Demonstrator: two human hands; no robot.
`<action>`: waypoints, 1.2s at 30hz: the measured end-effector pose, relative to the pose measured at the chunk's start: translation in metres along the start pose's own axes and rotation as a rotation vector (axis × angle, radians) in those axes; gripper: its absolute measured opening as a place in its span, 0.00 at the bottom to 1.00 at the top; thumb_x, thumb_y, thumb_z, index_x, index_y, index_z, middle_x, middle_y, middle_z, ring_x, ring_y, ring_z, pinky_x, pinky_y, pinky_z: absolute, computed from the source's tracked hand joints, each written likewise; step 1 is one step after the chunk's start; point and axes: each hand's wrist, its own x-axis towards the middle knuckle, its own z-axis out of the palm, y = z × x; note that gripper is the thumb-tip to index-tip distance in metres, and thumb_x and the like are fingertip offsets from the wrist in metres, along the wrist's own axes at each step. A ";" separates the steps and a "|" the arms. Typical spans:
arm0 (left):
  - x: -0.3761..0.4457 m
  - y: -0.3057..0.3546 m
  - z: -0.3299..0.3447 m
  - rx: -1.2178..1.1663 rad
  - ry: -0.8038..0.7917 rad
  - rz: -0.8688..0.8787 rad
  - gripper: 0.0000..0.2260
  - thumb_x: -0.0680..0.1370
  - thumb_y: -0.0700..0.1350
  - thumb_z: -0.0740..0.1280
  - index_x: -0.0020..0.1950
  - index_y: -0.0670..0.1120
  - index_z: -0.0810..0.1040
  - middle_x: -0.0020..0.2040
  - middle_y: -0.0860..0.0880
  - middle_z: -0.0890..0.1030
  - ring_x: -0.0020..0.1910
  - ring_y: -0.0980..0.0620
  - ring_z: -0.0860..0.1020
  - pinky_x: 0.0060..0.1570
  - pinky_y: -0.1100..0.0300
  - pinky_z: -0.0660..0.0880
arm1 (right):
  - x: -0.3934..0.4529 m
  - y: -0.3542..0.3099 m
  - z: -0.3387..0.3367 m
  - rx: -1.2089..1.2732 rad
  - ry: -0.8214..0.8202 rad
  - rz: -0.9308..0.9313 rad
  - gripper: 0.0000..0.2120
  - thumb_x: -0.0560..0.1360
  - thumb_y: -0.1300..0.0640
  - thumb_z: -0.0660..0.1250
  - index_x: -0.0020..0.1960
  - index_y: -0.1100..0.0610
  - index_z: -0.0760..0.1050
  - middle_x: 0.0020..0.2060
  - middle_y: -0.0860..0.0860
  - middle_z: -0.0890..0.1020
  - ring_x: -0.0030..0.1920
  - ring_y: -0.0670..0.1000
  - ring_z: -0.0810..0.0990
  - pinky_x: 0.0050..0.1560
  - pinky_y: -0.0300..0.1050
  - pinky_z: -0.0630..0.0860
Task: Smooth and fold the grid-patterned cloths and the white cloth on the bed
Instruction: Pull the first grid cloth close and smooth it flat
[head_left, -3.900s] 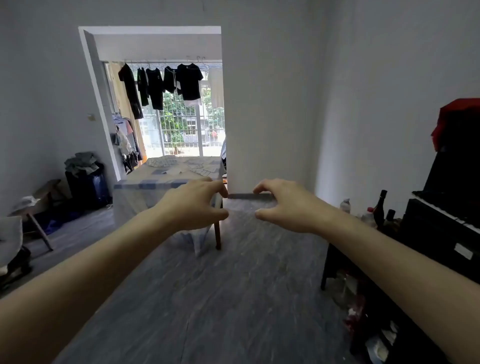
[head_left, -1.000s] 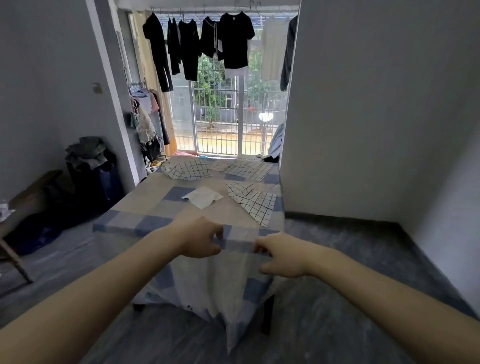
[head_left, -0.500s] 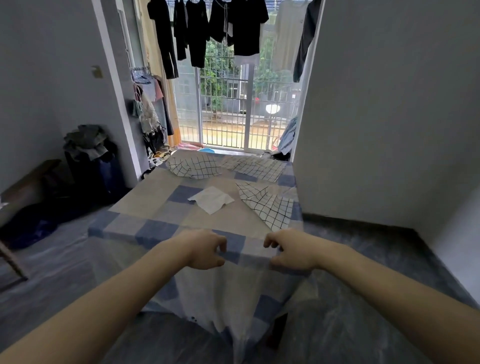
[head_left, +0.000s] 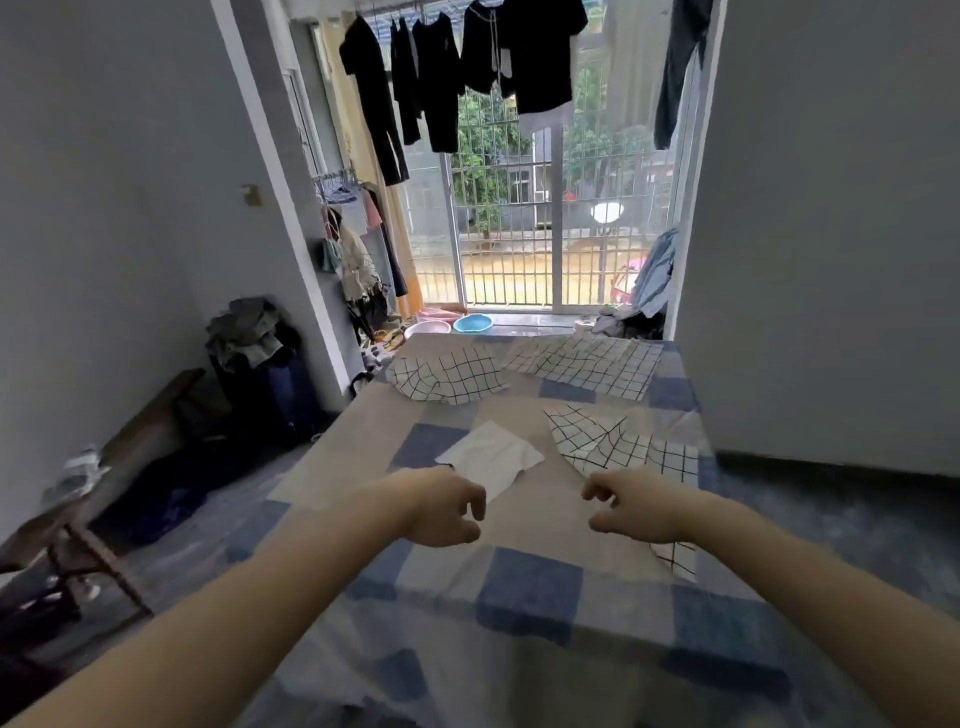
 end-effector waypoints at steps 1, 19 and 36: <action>0.010 -0.002 0.002 -0.008 -0.033 0.005 0.15 0.80 0.53 0.63 0.66 0.53 0.73 0.64 0.50 0.75 0.61 0.49 0.74 0.63 0.51 0.72 | 0.009 0.007 0.000 0.022 0.000 0.025 0.21 0.75 0.49 0.67 0.67 0.52 0.71 0.63 0.52 0.75 0.60 0.51 0.74 0.61 0.45 0.72; 0.257 -0.016 0.123 0.165 -0.099 0.276 0.21 0.78 0.48 0.66 0.71 0.51 0.67 0.73 0.49 0.64 0.68 0.44 0.67 0.64 0.48 0.67 | 0.108 0.150 0.158 0.278 0.059 0.587 0.23 0.75 0.52 0.62 0.69 0.53 0.65 0.70 0.53 0.64 0.67 0.55 0.67 0.65 0.49 0.67; 0.351 -0.009 0.222 -0.083 -0.020 0.256 0.32 0.62 0.64 0.58 0.63 0.54 0.71 0.67 0.47 0.70 0.60 0.40 0.69 0.56 0.46 0.60 | 0.144 0.160 0.180 0.123 0.027 0.741 0.24 0.77 0.48 0.46 0.73 0.48 0.60 0.73 0.47 0.62 0.72 0.52 0.63 0.67 0.51 0.65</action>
